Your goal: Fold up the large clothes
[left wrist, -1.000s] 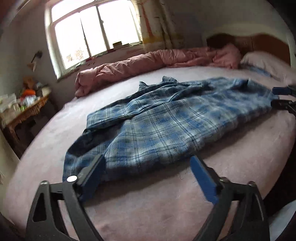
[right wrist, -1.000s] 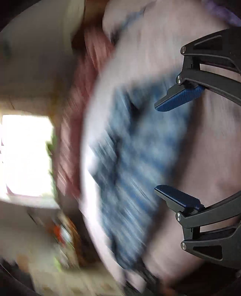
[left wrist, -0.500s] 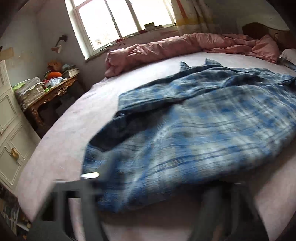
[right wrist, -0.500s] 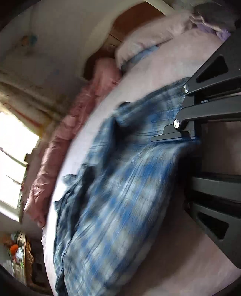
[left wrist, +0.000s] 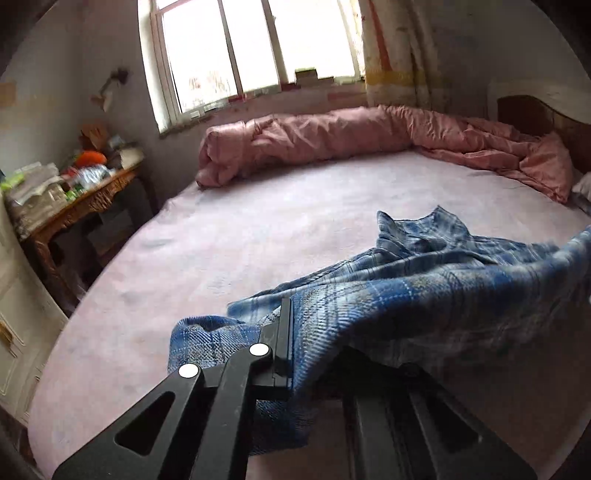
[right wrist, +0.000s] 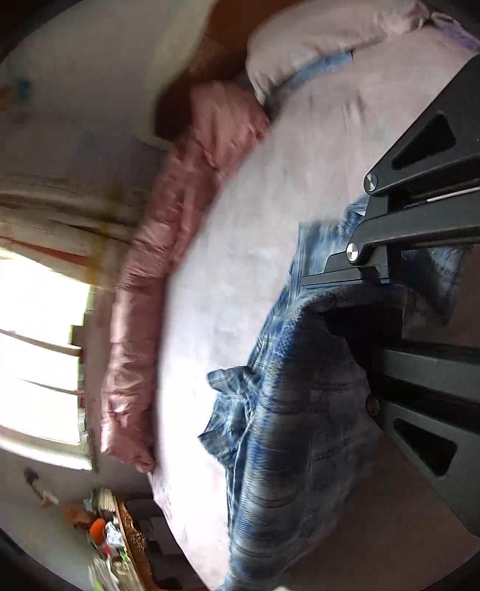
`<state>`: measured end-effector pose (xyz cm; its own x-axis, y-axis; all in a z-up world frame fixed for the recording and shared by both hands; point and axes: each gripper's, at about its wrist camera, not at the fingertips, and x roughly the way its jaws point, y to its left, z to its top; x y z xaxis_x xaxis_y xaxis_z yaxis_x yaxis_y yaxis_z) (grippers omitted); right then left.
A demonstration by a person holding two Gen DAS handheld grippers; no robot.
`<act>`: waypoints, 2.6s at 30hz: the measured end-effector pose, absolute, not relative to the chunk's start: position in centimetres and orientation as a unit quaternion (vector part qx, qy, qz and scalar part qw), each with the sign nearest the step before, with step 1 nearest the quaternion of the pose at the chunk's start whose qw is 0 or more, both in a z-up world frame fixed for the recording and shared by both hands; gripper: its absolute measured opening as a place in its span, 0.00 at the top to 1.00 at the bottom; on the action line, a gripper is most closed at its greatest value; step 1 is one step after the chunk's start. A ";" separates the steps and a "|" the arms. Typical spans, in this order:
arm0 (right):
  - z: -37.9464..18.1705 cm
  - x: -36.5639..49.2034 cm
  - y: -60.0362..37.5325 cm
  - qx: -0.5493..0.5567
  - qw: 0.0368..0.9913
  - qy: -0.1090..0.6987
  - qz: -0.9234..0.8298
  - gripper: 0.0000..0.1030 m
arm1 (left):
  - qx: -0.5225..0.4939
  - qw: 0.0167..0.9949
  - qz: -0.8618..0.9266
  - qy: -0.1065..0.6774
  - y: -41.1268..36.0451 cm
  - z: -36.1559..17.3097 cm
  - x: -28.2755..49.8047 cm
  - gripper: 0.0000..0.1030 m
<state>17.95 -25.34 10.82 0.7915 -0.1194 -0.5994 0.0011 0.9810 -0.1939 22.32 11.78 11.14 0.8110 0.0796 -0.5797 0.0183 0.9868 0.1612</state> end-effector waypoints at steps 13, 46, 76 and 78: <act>3.9 29.4 -25.9 -0.063 0.927 0.369 -0.031 0.93 | -0.002 0.930 0.022 0.366 13.4 4.7 30.6 0.94; 2.8 29.2 -26.8 -0.036 0.946 0.320 -0.023 0.63 | -0.031 0.981 -0.035 0.190 12.9 8.3 24.9 0.25; 3.5 28.4 -34.6 0.013 0.927 0.351 -0.127 0.51 | -0.024 0.975 0.041 0.216 17.3 6.0 24.8 0.18; 3.7 27.7 -34.6 0.025 0.929 0.345 -0.132 0.51 | -0.010 0.969 0.001 0.245 16.3 5.6 25.3 0.18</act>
